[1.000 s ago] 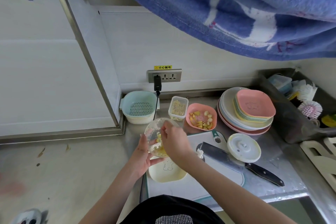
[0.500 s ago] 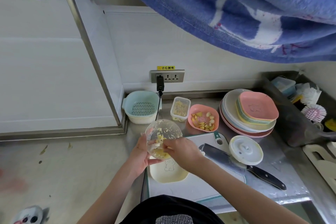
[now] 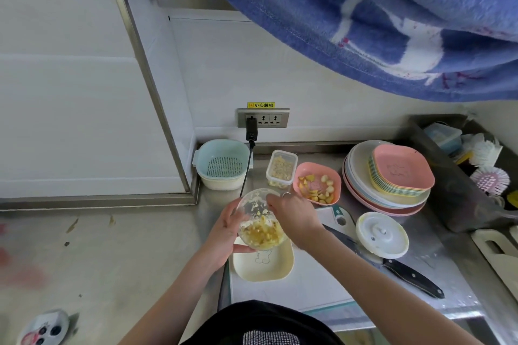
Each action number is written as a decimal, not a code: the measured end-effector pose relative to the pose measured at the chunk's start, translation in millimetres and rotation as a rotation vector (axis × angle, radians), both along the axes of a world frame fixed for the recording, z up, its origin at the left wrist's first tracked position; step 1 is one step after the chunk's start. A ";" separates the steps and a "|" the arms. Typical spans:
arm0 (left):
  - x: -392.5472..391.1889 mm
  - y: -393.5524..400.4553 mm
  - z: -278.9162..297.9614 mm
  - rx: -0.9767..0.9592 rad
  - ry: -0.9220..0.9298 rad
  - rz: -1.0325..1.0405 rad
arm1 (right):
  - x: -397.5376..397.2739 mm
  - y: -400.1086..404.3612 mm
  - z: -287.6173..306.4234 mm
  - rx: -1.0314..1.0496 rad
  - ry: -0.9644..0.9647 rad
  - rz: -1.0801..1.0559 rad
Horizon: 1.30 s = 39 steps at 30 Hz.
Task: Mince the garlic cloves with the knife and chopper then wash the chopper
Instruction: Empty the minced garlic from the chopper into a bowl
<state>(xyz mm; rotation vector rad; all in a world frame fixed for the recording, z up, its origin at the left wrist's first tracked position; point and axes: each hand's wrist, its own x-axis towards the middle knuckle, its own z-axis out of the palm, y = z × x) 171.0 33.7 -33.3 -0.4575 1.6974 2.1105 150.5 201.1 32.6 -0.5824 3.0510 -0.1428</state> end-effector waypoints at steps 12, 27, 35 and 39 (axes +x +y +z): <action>3.9 -4.2 -4.4 -0.181 0.022 0.027 | 9.1 18.3 -25.9 0.011 -0.157 -0.013; 10.1 -0.7 -25.3 -0.684 0.393 -0.007 | 51.0 24.5 -65.3 -0.165 -0.360 -0.148; 5.1 -0.6 -33.6 -0.638 0.402 -0.048 | 38.4 18.7 -50.5 -0.338 -0.244 -0.146; 4.5 0.1 -32.5 -0.640 0.406 -0.094 | 31.5 5.9 -60.7 -0.246 -0.262 -0.138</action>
